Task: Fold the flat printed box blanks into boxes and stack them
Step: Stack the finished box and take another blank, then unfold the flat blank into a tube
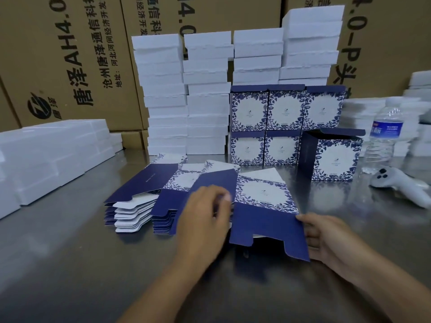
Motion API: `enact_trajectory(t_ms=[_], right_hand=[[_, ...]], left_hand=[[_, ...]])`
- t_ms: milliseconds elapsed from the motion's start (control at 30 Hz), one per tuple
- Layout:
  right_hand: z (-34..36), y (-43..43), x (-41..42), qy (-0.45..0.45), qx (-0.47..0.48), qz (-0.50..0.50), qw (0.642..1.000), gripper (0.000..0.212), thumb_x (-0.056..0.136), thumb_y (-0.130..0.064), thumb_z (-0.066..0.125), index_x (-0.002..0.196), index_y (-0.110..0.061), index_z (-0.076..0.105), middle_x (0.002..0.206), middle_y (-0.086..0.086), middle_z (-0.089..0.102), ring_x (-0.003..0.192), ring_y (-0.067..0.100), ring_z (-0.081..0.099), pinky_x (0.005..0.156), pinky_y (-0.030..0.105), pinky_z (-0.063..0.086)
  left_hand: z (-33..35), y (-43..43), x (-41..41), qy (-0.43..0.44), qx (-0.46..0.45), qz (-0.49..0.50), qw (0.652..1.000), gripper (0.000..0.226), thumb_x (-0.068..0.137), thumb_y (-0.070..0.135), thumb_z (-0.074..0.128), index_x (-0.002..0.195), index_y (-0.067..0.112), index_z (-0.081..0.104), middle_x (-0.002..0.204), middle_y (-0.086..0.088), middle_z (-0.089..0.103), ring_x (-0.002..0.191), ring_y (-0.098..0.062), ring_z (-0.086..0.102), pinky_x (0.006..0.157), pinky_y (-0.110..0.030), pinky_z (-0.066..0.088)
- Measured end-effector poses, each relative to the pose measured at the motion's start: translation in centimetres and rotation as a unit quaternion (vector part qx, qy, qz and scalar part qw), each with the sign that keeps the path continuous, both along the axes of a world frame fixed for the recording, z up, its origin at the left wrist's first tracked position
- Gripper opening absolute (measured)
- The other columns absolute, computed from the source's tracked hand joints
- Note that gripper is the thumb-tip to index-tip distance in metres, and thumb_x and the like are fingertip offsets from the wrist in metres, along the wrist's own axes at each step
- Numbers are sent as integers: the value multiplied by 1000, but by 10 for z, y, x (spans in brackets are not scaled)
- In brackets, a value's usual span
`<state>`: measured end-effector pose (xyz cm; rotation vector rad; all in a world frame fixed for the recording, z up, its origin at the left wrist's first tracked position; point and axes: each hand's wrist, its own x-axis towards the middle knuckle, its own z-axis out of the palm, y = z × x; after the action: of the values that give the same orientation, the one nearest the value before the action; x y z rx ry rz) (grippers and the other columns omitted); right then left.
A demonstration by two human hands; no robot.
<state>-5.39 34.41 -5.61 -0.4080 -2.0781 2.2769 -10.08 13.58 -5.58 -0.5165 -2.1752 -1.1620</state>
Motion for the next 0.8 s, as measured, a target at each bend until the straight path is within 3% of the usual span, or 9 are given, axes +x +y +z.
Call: enact_trajectory(t_ms=[100, 167, 233, 300, 400, 467, 567, 633, 800], right_hand=[[0, 2, 0, -17, 18, 26, 999, 39, 95, -37, 49, 93, -4, 70, 84, 25, 70, 67, 27, 65, 62, 33, 55], [-3, -1, -2, -6, 36, 24, 999, 37, 97, -34, 48, 93, -5, 71, 91, 24, 70, 69, 26, 66, 59, 31, 56], [-8, -2, -4, 20, 65, -4, 998, 32, 98, -25, 48, 89, -2, 70, 79, 18, 71, 61, 20, 65, 54, 29, 53], [-13, -1, -6, 54, 111, -38, 992, 34, 97, -22, 50, 79, -1, 69, 69, 10, 70, 59, 18, 63, 61, 31, 51], [-15, 7, -8, 90, 99, -114, 984, 31, 95, -18, 54, 76, -2, 71, 80, 12, 73, 76, 28, 66, 78, 41, 49], [-13, 14, -9, 106, 71, -140, 982, 26, 95, -16, 54, 79, -6, 72, 83, 10, 74, 80, 28, 66, 80, 40, 50], [-9, 22, -9, 133, 14, -124, 983, 25, 96, -15, 50, 88, -4, 70, 83, 7, 74, 72, 17, 69, 67, 25, 55], [-9, 23, -9, 142, -13, -111, 984, 26, 97, -16, 47, 90, -5, 69, 82, 4, 75, 68, 11, 69, 60, 18, 55], [-8, 23, -9, 150, -51, -109, 981, 25, 98, -14, 45, 90, -8, 68, 77, -1, 74, 64, 6, 69, 57, 15, 54]], left_hand=[[-5, -13, -15, -79, 51, 35, 995, 10, 92, 19, 55, 90, 29, 56, 84, 10, 56, 74, -1, 52, 65, -8, 37], [-10, -14, -19, -114, 42, 27, 992, 12, 90, 14, 58, 92, 26, 57, 81, 7, 54, 68, -2, 50, 62, -8, 36], [-13, -14, -21, -132, 50, 28, 990, 13, 90, 12, 58, 93, 24, 57, 81, 4, 53, 65, -6, 48, 62, -11, 38], [-13, -18, -25, -149, 78, 53, 984, 11, 90, 12, 59, 97, 21, 59, 83, 0, 54, 66, -10, 49, 65, -22, 42], [-14, -29, -31, -170, 89, 111, 975, 12, 91, 17, 58, 103, 16, 57, 91, -6, 57, 73, -16, 52, 67, -26, 36], [-14, -32, -34, -189, 101, 124, 969, 16, 93, 21, 57, 106, 13, 57, 91, -5, 59, 80, -20, 55, 70, -28, 37], [-13, -33, -36, -231, 129, 92, 960, 20, 97, 31, 49, 96, 13, 58, 84, -1, 62, 73, -17, 56, 70, -33, 45], [-12, -33, -36, -255, 152, 46, 954, 36, 98, 37, 44, 88, 7, 59, 76, -4, 60, 67, -21, 53, 72, -39, 51], [-7, -28, -30, -248, 118, -36, 961, 59, 98, 47, 35, 79, -6, 54, 73, -9, 48, 67, -16, 41, 64, -30, 30]])
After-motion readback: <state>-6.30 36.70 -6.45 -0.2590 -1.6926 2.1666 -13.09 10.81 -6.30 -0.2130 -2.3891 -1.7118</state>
